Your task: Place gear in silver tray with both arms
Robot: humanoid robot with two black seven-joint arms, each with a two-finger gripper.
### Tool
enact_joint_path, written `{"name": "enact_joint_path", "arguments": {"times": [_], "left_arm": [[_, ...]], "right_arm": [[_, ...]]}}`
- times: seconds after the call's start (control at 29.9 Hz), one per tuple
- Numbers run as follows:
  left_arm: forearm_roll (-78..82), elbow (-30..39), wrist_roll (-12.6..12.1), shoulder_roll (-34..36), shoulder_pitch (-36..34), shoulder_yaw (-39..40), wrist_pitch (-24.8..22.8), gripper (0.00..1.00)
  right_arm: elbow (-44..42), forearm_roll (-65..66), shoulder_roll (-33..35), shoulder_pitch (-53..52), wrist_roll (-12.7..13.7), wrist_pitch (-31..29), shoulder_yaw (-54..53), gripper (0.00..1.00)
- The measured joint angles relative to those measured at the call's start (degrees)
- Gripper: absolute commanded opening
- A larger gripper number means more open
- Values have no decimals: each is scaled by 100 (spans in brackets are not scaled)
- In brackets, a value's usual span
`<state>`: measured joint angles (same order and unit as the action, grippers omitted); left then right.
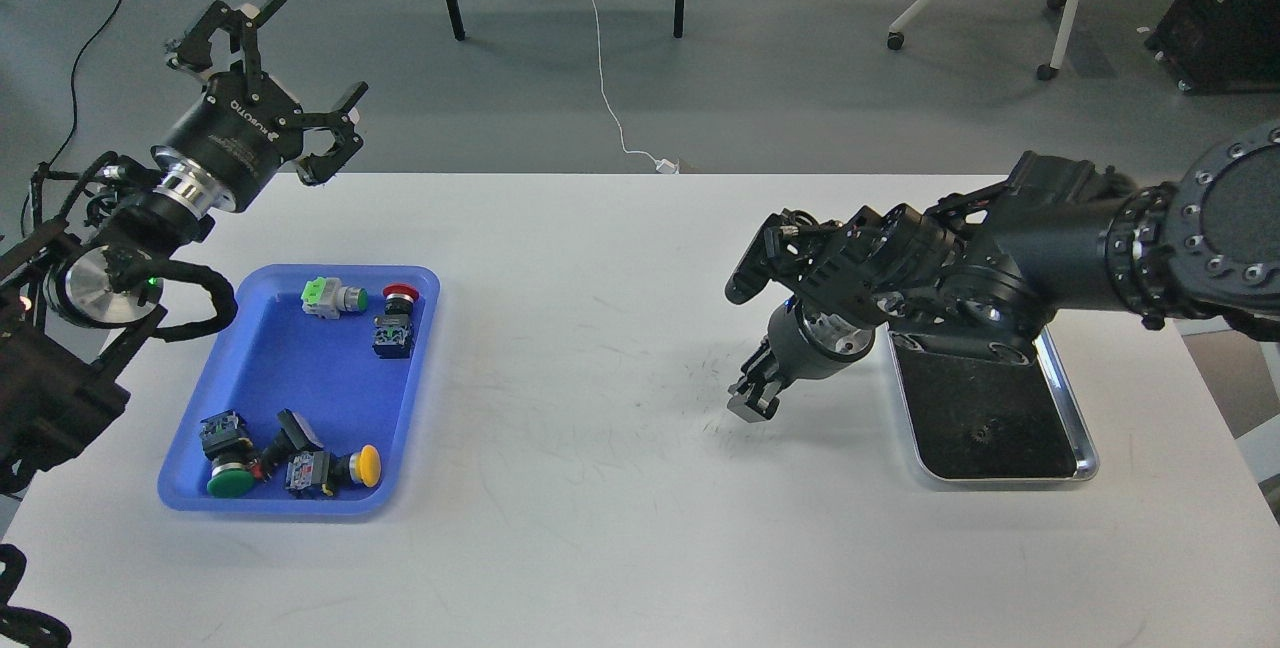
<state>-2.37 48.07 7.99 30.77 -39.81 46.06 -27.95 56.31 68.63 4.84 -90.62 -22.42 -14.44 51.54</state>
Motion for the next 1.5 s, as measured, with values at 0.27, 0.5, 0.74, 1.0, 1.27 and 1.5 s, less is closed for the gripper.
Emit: {"name": "enact_joint_path", "arguments": {"times": [0.27, 0.5, 0.74, 1.0, 1.27, 1.5], "left_arm": [[0, 0, 0, 65, 0, 6, -5, 97], [0, 0, -4, 69, 0, -4, -6, 97], [0, 0, -11, 45, -1, -37, 19, 98], [-2, 0, -12, 47, -10, 9, 40, 98], [-18, -6, -9, 60, -45, 15, 23, 98], [-6, -50, -16, 55, -77, -25, 77, 98]], "right_arm": [[298, 872, 1322, -199, 2, 4, 10, 19], [358, 1406, 2326, 215, -6, 64, 7, 21], [150, 1425, 2422, 652, 8, 159, -44, 38], [98, 1377, 2475, 713, -29, 300, -96, 69], [94, 614, 2976, 802, -6, 436, -1624, 99], [-5, -1461, 3064, 1425, 11, 447, -4010, 99]]}}
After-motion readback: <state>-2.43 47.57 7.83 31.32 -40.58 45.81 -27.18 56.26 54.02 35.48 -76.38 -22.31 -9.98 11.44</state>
